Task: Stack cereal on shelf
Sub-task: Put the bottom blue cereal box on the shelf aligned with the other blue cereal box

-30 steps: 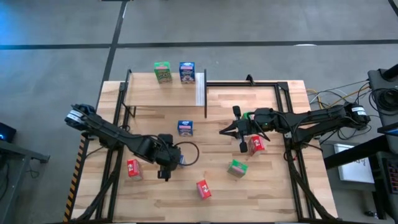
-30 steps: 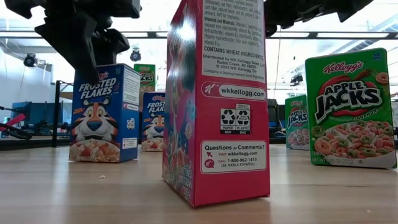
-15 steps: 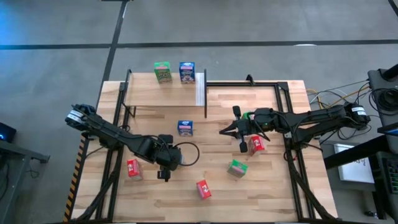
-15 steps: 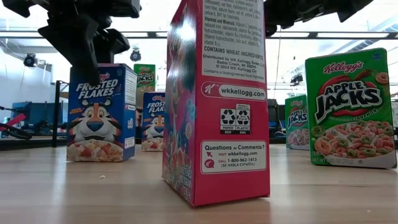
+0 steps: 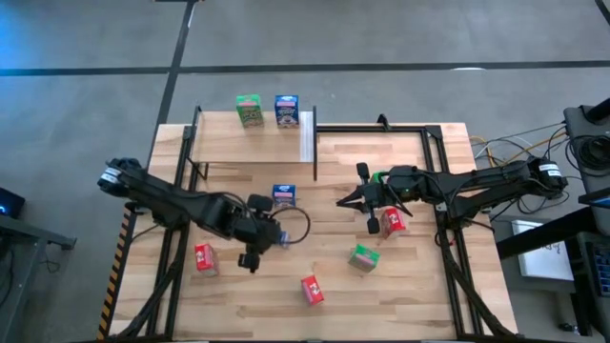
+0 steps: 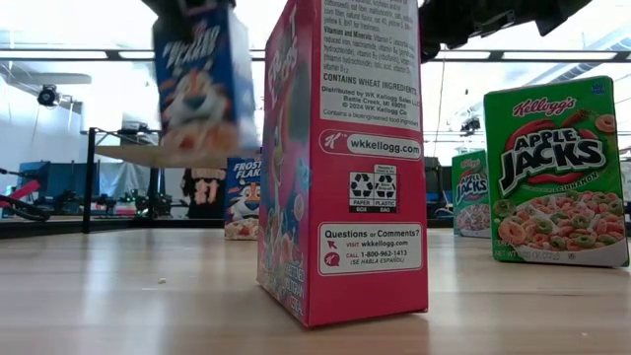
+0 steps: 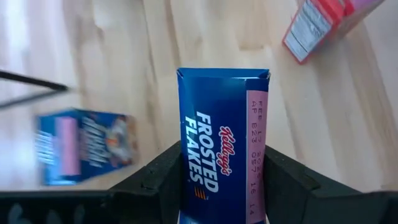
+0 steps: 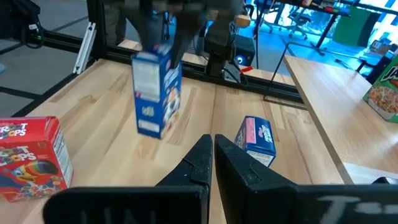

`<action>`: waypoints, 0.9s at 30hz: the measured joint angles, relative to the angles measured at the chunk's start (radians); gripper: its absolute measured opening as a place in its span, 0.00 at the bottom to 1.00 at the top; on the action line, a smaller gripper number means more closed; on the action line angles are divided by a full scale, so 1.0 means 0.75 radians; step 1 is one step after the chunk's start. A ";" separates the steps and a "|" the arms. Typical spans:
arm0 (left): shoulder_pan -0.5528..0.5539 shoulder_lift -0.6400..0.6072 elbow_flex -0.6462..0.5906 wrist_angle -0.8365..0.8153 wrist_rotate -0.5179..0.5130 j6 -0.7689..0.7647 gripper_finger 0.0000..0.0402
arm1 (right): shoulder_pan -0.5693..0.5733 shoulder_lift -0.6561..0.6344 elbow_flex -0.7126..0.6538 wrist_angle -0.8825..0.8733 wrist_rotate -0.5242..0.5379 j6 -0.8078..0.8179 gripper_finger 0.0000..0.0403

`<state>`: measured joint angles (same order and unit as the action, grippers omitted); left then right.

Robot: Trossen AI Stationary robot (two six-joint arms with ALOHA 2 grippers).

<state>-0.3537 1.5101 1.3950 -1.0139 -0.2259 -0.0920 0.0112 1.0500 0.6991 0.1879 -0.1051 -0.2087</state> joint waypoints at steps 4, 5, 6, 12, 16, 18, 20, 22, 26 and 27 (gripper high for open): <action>0.070 0.000 0.146 -0.090 0.000 0.134 0.39 | 0.000 0.000 0.000 -0.002 0.000 0.013 0.02; 0.093 0.000 0.183 -0.112 0.000 0.168 0.39 | 0.000 0.000 0.000 -0.002 0.000 0.016 0.02; 0.117 0.000 0.216 -0.135 0.000 0.202 0.39 | 0.000 0.000 0.000 -0.005 0.000 0.018 0.02; 0.307 0.000 0.361 -0.170 0.000 0.413 0.39 | 0.000 0.000 0.000 -0.032 0.000 0.044 0.02; 0.474 0.004 0.413 -0.169 0.000 0.533 0.39 | 0.000 0.000 0.000 -0.060 0.000 0.062 0.02; 0.564 0.005 0.418 -0.147 0.000 0.573 0.39 | 0.000 0.000 0.000 -0.073 0.000 0.076 0.02; 0.651 0.006 0.414 -0.098 0.000 0.612 0.39 | -0.001 0.000 0.000 -0.081 0.001 0.086 0.02; 0.732 0.006 0.408 -0.074 0.008 0.647 0.39 | -0.001 0.000 0.000 -0.082 0.001 0.095 0.02; 0.866 0.014 0.404 -0.045 0.017 0.693 0.39 | -0.001 0.000 0.000 -0.099 0.001 0.116 0.02; 0.893 0.015 0.399 -0.044 0.039 0.701 0.39 | -0.001 0.000 0.000 -0.105 0.001 0.121 0.02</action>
<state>0.3161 1.5211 1.6942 -1.0469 -0.1965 0.4337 0.0109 1.0500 0.6991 0.1092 -0.1047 -0.1178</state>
